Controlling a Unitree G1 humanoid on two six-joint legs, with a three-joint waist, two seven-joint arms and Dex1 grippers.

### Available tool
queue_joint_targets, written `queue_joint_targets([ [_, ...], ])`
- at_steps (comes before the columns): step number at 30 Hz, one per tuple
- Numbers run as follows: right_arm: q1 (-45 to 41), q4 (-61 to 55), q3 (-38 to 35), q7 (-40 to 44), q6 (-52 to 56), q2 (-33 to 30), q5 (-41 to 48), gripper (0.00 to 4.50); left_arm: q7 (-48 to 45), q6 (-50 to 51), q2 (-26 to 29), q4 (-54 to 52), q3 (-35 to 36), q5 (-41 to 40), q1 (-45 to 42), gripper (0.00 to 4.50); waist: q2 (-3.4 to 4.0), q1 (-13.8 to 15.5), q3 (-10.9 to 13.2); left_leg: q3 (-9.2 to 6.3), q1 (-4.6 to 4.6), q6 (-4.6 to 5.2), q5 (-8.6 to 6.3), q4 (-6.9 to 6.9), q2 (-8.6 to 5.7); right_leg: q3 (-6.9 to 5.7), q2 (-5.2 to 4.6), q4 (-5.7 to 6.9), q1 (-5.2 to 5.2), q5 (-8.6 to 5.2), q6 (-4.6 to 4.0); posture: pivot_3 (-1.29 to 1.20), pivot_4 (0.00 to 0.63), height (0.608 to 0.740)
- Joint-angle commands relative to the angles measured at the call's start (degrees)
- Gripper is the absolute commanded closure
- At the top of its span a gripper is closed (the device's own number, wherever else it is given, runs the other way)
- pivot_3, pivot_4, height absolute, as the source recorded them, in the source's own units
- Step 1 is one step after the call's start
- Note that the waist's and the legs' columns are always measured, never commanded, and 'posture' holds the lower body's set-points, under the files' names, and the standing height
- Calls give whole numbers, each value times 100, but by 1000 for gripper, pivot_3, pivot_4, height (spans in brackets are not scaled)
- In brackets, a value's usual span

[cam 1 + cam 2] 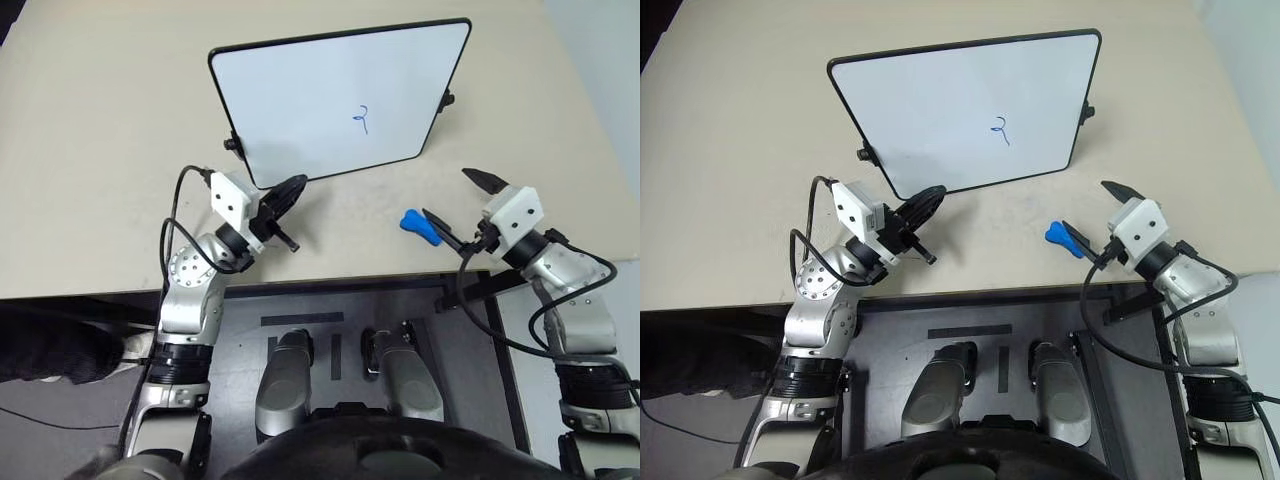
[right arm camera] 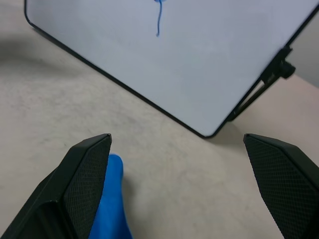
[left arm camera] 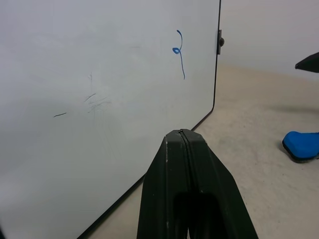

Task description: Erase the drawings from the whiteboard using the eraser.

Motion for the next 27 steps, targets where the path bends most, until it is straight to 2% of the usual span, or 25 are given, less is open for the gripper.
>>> queue_joint_targets([
  [1,26,-271,-62,-49,49,-20,47,18,-20,-12,-11,-158,39,-75,-74,4500,0,0,0,0,0,0,0,1,0,0,0,0,0,-12,19,0,150,740],
  [22,-19,-437,136,670,683,-351,457,18,205,-289,-258,-88,127,69,1,4500,0,-3,0,2,-2,-1,0,1,-2,0,0,0,0,-19,31,0,150,740],
  [27,-86,-362,250,868,850,-451,494,18,269,-264,-173,-250,232,31,155,4500,0,-6,0,1,0,-2,0,0,-1,0,4,1,0,-20,33,0,150,740],
])
